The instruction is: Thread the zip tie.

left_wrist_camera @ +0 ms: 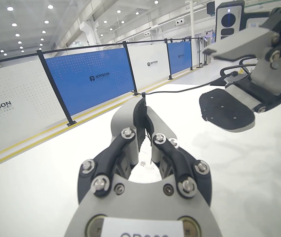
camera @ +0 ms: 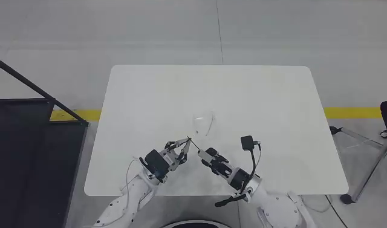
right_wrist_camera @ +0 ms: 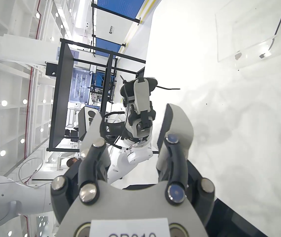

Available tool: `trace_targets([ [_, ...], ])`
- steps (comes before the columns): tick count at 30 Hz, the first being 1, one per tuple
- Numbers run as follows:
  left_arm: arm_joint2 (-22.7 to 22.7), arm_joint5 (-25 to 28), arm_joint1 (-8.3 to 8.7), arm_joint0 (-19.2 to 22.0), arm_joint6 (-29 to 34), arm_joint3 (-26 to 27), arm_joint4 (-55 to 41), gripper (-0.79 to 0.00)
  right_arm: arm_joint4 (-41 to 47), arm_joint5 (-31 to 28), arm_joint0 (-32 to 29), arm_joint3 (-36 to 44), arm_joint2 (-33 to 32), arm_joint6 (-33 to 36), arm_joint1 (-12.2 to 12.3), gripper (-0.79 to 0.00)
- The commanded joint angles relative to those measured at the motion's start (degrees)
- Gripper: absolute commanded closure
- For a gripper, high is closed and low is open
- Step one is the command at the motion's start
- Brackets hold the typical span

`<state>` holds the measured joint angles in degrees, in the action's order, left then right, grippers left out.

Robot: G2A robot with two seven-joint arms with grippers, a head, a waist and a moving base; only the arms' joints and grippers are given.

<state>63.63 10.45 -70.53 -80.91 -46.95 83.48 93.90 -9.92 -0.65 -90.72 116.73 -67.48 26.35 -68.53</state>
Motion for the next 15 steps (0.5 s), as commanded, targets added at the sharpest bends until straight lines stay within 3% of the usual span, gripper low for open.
trace_targets([
  [1,-0.1,0.0,-0.02,0.1,0.0,-0.1,0.2,0.000,0.1,0.0,0.2,-0.1,0.2,-0.2,0.0,-0.123],
  [11,-0.4,-0.1,-0.09,0.4,0.0,-0.5,0.2,0.000,0.1,0.2,0.8,-0.6,0.5,-0.1,0.0,-0.114],
  [15,-0.4,-0.1,-0.11,0.5,0.0,-0.6,0.2,0.000,0.1,0.4,1.0,-0.7,0.7,-0.1,0.0,-0.058],
])
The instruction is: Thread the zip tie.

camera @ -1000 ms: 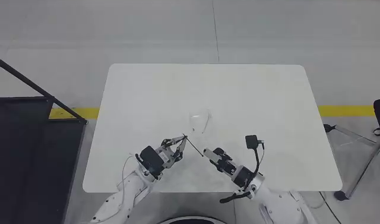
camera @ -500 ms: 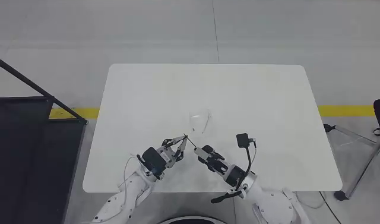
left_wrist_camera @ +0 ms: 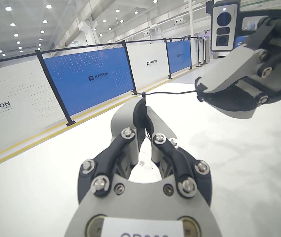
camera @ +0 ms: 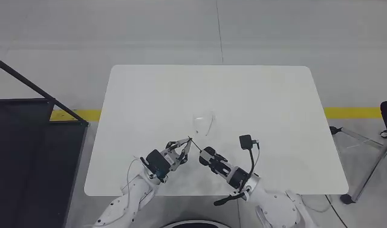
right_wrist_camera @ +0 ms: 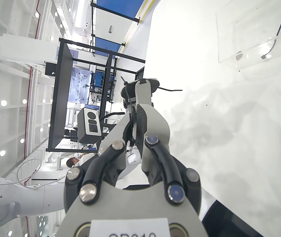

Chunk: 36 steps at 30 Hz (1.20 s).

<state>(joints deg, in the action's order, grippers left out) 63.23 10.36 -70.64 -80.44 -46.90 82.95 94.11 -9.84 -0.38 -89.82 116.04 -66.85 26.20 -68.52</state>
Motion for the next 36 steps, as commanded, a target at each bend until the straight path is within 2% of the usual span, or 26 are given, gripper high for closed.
trace_targets([
  [1,0.0,0.0,-0.01,0.0,0.0,-0.1,0.0,0.000,0.1,0.2,0.1,0.0,0.1,0.0,0.0,0.000],
  [29,-0.4,0.2,0.08,0.3,-1.9,-0.8,1.4,0.000,-0.2,2.3,1.1,-0.3,0.9,0.0,0.0,0.000],
  [30,-0.4,0.2,0.09,0.3,-1.9,-0.8,1.6,0.000,-0.1,2.3,1.1,-0.3,0.8,0.0,0.0,-0.012],
  [32,-0.4,0.1,0.10,0.3,-2.0,-0.8,1.6,0.000,0.0,2.2,1.1,-0.3,0.8,0.0,0.1,-0.092],
  [36,-0.4,0.1,0.11,0.2,-2.1,-0.8,1.5,0.000,0.2,2.3,1.1,-0.3,0.7,0.1,0.1,-0.111],
])
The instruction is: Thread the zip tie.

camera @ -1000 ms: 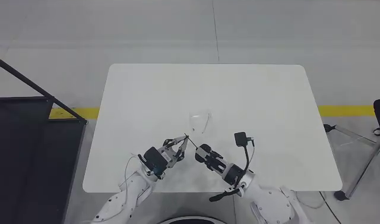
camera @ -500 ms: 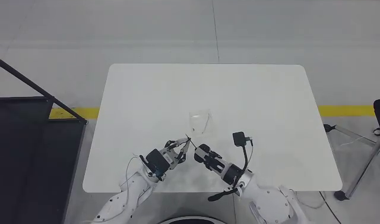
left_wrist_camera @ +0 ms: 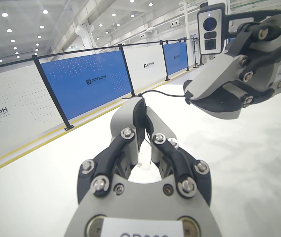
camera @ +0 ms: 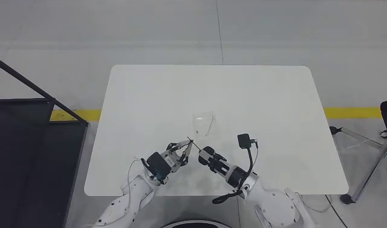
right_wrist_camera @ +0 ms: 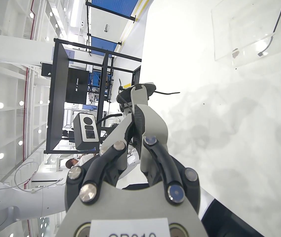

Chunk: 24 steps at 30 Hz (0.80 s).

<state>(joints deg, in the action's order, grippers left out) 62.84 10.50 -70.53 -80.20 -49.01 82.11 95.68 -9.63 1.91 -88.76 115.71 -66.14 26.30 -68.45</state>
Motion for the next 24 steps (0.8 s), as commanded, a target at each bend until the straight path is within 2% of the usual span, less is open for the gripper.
trace_targets([
  [1,0.0,0.0,0.00,0.0,0.0,0.0,-0.1,0.000,0.1,0.0,0.0,0.0,0.0,0.0,0.0,-0.108],
  [3,0.0,0.0,0.01,0.0,-0.1,0.0,-0.1,0.000,0.2,-0.1,0.0,0.0,0.0,0.0,0.0,-0.074],
  [10,0.0,0.2,0.03,0.1,0.1,-0.2,0.1,0.000,0.3,-0.1,0.0,0.0,-0.1,-0.2,0.1,-0.046],
  [12,0.0,0.2,0.05,0.1,0.0,-0.2,0.2,0.000,0.3,-0.1,0.0,0.0,-0.1,-0.2,0.1,0.000],
  [24,-0.2,-0.7,0.21,0.1,-0.6,-0.5,2.5,0.000,-0.5,-0.2,-0.2,0.2,0.1,-0.1,0.2,0.000],
])
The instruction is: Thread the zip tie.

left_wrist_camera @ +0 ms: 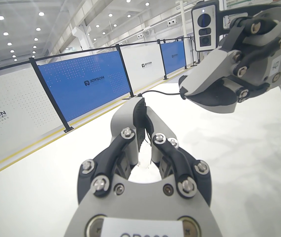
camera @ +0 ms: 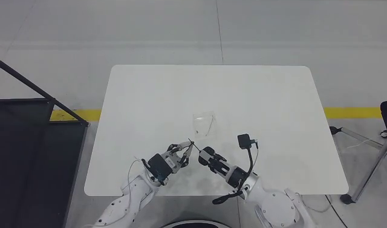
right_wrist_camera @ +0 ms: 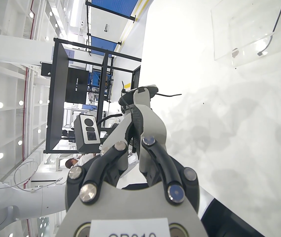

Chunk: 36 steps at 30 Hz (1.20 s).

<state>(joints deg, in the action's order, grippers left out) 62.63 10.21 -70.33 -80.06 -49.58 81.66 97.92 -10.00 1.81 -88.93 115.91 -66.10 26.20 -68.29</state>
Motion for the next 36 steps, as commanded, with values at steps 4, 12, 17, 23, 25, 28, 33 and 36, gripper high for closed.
trace_targets([
  [4,0.0,-0.9,0.04,-0.2,-0.7,0.1,0.5,0.000,-0.4,0.1,-0.3,0.2,-0.2,0.1,0.1,0.000],
  [12,0.3,-1.4,0.11,-0.5,-1.6,0.2,0.2,0.000,-2.9,3.4,-0.1,0.8,0.1,1.3,0.2,0.000],
  [17,0.2,-1.6,0.17,-0.6,-1.8,0.4,1.1,0.000,-3.1,4.6,0.5,0.9,0.6,1.3,0.2,0.000],
  [23,-0.1,-3.5,0.27,-0.6,-1.7,0.2,4.0,0.000,-3.0,5.1,0.7,0.8,0.7,1.3,0.2,0.000],
  [25,-0.5,-4.1,0.23,-0.5,-1.5,0.2,4.8,0.000,-2.9,5.0,0.7,0.9,0.7,1.3,0.2,0.000],
  [28,-0.9,-4.3,0.21,-0.4,-1.6,0.0,5.3,0.000,-2.5,4.1,0.5,1.0,0.4,1.1,0.2,0.000],
  [33,-1.1,-4.6,0.19,-0.1,-1.2,-0.5,5.7,0.000,-1.3,0.0,-0.8,0.9,-0.4,0.1,0.4,0.000],
  [36,-1.2,-5.0,0.13,-0.1,-1.1,-0.5,5.5,0.000,-0.2,-2.8,-1.7,0.8,-1.2,-0.5,0.5,0.000],
])
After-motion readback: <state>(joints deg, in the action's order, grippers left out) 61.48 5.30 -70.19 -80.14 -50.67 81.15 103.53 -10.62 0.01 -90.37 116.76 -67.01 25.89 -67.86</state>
